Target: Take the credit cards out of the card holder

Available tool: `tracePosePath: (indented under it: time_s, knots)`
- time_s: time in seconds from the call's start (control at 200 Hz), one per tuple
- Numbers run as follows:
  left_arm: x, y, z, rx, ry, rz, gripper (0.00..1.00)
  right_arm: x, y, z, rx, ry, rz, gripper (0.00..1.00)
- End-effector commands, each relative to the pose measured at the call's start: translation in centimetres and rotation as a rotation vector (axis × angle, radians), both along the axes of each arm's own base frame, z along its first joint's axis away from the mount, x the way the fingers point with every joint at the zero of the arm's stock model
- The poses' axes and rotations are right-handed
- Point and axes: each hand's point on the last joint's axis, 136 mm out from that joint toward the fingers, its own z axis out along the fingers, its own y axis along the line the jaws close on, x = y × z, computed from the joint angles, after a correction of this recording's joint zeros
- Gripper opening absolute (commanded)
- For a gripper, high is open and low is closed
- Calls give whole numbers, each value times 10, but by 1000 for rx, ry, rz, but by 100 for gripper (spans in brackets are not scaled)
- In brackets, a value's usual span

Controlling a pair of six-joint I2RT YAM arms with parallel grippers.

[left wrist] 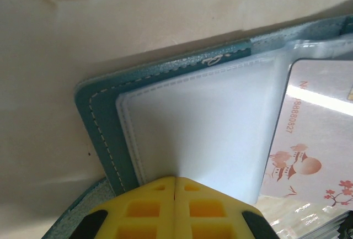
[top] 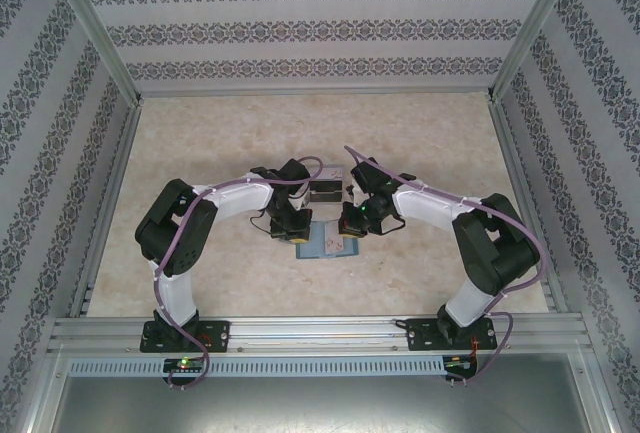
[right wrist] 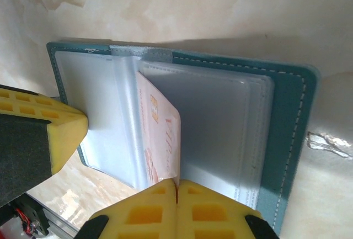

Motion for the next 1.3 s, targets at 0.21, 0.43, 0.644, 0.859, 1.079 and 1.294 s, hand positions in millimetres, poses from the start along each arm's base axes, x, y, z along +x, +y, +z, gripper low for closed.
tracePosePath:
  time_s: [0.21,0.43,0.644,0.859,1.079,1.294]
  knots:
    - [-14,20,-25,103,58,-6,0,-1,-1,1,-37,-6,12,5]
    - [-14,20,-25,104,57,-6,0,0,17,0,-4,0,29,9]
    - [-13,19,-24,102,54,-7,0,-1,27,2,22,-1,35,14]
    - [-12,18,-23,100,55,-10,0,-1,26,3,20,-7,38,10]
    - [-8,16,-11,88,25,-3,1,3,20,7,-17,-32,44,8]
    - [-1,16,9,72,-29,8,1,12,19,23,5,-89,39,6]
